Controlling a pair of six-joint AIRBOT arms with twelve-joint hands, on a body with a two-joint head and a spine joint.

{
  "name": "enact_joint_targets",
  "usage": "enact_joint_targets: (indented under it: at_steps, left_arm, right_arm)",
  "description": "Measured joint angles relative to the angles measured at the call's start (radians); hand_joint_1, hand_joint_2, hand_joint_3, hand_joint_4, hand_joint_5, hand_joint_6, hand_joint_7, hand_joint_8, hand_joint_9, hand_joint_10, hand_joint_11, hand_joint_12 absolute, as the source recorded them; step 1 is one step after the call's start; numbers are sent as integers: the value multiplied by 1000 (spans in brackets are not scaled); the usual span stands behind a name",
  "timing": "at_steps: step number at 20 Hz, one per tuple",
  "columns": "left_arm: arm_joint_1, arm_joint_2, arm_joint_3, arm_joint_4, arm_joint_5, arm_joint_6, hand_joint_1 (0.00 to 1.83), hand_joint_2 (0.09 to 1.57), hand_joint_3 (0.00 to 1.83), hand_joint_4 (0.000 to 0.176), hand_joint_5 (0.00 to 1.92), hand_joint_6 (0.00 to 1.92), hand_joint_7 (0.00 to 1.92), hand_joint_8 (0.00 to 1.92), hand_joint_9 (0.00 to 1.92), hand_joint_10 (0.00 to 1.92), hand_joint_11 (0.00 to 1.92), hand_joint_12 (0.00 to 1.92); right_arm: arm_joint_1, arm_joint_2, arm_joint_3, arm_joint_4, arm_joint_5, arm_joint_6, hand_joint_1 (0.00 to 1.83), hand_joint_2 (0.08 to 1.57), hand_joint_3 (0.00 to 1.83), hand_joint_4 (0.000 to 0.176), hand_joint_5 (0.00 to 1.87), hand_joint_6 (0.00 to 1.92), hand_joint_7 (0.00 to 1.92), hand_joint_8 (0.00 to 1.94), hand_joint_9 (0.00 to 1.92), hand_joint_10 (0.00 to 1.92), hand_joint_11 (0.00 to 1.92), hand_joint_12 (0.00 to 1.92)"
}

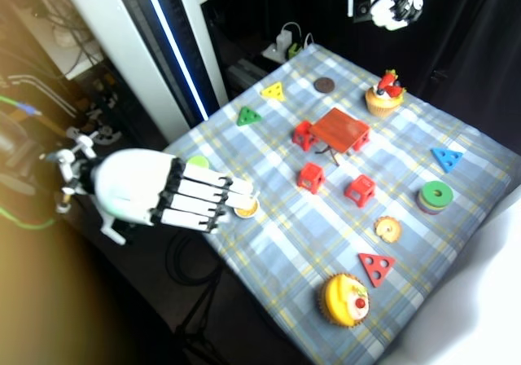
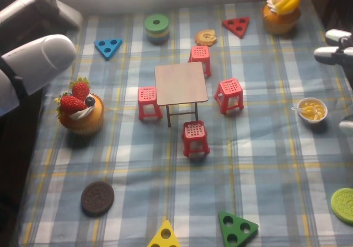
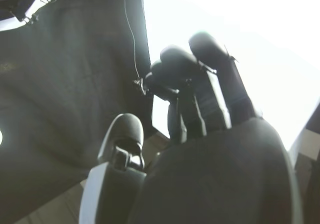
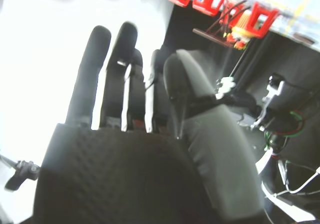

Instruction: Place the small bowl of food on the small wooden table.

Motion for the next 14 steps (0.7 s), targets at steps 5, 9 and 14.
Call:
enact_joint_targets:
  at_steps: [5,9,14]
  left_arm:
    - [-1,-1,2,-2,8,0,0,1107,22,158,107,1,0,0,0,0,0,0]
    - [-1,-1,3,-5,13,0,0,1108,16,160,99,0,0,0,0,0,0,0]
    - [-1,-1,4,-5,19,0,0,1116,12,176,72,0,10,1,1,0,0,0]
  right_arm:
    - [90,-59,94,-106,-142,114,930,946,0,0,290,3,308,9,321,9,281,340]
    - [136,-73,129,-174,-253,146,882,942,0,0,471,1,510,1,484,5,403,295]
    - [211,-91,151,-267,-356,148,894,956,1,0,566,7,593,7,580,14,463,316]
